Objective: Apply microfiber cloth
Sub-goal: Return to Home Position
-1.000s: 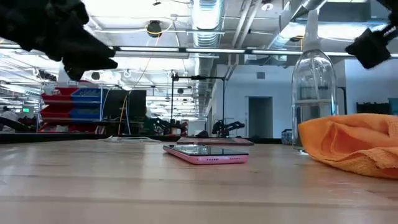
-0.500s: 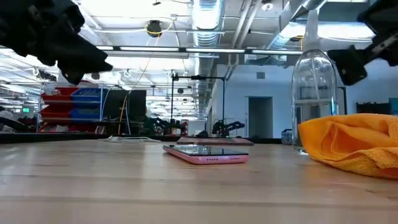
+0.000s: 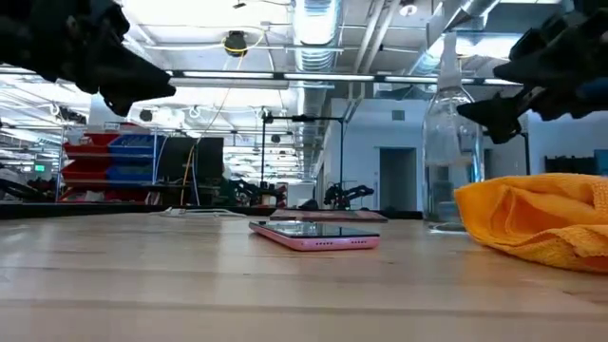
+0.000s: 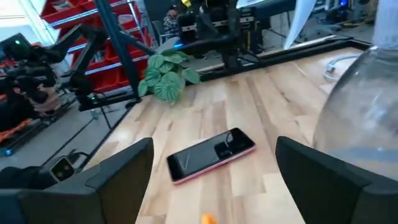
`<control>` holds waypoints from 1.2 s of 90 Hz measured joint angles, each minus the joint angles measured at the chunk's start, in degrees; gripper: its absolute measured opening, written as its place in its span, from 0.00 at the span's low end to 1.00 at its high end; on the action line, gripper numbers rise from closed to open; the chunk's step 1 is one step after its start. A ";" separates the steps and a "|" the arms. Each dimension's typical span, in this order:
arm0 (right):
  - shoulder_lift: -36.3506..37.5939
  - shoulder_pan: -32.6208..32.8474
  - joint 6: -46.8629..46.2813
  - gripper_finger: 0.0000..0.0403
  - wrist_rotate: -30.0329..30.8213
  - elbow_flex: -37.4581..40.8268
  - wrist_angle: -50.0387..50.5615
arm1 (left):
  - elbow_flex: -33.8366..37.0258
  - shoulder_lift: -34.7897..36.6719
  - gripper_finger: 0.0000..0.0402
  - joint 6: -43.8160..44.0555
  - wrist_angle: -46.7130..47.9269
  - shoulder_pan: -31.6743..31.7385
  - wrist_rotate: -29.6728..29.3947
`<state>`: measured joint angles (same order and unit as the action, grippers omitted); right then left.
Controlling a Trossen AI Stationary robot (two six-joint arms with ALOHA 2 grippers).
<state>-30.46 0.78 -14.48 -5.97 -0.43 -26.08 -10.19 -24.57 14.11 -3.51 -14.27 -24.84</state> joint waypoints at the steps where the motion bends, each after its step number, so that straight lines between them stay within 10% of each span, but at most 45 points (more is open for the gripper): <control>1: 0.01 -0.12 0.00 0.80 -0.20 0.00 0.04 | 0.27 0.80 0.28 0.00 0.25 0.28 0.33; 30: 0.07 -0.66 -0.46 0.80 -1.34 0.02 0.12 | 9.43 20.90 0.18 -0.94 0.05 5.16 8.32; 64: 0.09 -5.16 -2.16 0.80 -7.16 0.02 0.52 | 9.61 23.55 0.01 -9.00 1.28 21.66 30.86; 108: 0.07 -5.44 -3.98 0.80 -6.97 0.02 6.48 | 9.77 23.12 0.03 -7.35 1.92 22.70 28.02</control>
<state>-30.38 -4.67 -18.46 -12.94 -0.40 -19.60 -0.43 -1.45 6.76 -1.58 8.43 3.18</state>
